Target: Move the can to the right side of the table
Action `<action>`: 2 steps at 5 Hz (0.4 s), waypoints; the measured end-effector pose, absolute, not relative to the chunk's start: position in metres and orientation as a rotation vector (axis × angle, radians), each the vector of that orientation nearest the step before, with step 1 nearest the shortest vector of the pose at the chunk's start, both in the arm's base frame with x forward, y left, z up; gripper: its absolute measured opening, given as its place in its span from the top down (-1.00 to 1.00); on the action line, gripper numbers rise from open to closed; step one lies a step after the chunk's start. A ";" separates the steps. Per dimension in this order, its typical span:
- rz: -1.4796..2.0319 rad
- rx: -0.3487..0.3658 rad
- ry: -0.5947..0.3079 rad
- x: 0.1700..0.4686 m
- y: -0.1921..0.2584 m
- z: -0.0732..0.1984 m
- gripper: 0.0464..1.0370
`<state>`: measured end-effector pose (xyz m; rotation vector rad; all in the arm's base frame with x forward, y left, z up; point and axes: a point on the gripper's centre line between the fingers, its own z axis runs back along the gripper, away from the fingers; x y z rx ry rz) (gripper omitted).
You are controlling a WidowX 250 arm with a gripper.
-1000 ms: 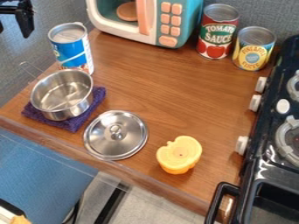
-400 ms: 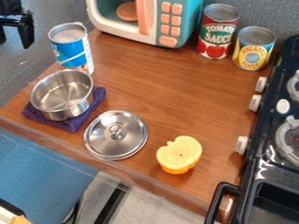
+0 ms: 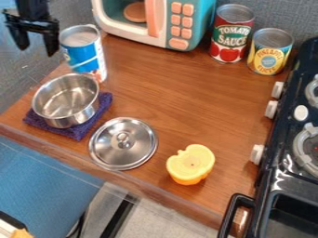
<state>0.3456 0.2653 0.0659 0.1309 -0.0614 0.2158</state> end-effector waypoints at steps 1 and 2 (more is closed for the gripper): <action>0.181 0.130 -0.084 0.361 0.249 0.066 -0.93; 0.143 0.131 -0.087 0.370 0.233 0.062 -0.93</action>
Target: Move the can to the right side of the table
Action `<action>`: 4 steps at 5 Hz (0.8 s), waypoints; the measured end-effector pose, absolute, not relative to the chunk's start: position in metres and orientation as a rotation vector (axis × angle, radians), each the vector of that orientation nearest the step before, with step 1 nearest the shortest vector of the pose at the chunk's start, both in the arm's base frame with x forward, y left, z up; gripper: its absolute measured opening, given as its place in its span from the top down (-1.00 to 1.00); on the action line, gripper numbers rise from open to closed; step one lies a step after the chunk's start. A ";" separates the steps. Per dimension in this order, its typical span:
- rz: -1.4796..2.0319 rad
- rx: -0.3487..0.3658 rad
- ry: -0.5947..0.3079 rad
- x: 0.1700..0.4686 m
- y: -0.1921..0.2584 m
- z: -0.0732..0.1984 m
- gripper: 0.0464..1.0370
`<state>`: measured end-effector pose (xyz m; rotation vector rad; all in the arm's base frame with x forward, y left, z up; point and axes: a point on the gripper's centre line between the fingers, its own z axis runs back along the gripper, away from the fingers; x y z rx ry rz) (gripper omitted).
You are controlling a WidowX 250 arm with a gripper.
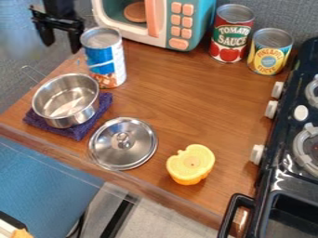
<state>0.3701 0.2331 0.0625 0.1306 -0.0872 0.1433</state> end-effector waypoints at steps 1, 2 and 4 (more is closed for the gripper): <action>0.107 0.120 -0.068 0.371 0.212 0.054 -0.93; 0.067 0.137 -0.093 0.375 0.192 0.064 -0.93; 0.007 0.148 -0.097 0.374 0.151 0.065 -0.93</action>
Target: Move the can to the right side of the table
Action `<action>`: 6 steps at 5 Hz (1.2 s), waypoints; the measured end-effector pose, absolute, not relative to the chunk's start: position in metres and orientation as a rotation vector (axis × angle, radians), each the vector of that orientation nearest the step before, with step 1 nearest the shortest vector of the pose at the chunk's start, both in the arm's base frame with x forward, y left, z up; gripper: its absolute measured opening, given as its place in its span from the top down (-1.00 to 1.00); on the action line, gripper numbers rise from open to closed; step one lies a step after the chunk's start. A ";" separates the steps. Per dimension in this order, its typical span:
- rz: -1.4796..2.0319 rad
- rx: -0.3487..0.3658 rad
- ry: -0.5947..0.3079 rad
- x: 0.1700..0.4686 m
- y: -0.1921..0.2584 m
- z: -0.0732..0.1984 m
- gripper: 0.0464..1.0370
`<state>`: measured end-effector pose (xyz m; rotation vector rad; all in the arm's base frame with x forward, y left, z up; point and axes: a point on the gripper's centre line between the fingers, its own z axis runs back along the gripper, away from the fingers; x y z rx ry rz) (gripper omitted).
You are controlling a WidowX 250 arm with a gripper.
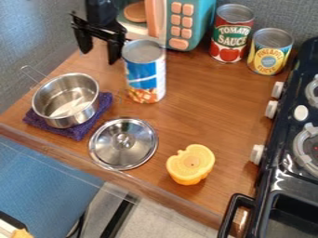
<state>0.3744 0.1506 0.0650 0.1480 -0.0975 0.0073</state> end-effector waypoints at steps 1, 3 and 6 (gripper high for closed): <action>-0.021 0.141 -0.089 0.375 0.127 0.059 -0.93; -0.069 0.116 -0.078 0.370 0.083 0.051 -0.93; -0.159 0.088 -0.072 0.372 0.028 0.044 -0.93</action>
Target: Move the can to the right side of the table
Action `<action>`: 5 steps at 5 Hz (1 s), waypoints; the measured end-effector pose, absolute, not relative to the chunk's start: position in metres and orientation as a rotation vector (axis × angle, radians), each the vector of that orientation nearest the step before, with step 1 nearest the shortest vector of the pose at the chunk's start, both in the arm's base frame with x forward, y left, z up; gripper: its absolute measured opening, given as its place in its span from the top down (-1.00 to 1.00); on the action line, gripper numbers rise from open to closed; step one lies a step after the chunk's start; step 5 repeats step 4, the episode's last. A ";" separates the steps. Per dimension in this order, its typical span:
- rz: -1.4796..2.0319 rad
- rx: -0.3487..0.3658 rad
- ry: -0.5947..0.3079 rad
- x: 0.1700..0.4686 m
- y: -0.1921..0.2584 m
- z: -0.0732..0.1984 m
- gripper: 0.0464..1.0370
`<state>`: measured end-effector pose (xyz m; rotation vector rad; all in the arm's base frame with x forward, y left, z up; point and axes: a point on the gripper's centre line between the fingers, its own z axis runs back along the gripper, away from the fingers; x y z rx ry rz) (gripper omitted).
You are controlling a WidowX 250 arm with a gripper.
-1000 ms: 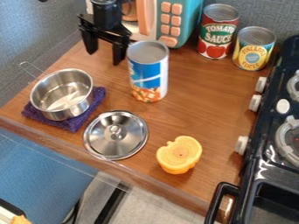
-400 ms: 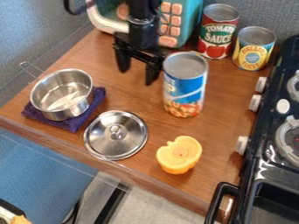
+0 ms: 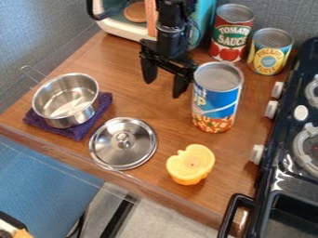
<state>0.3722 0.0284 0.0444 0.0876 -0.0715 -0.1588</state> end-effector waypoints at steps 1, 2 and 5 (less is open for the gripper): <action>-0.177 0.081 -0.067 0.372 0.020 0.044 -0.93; -0.194 0.078 -0.115 0.374 0.019 0.072 -0.93; -0.154 0.062 -0.226 0.368 0.040 0.131 -0.93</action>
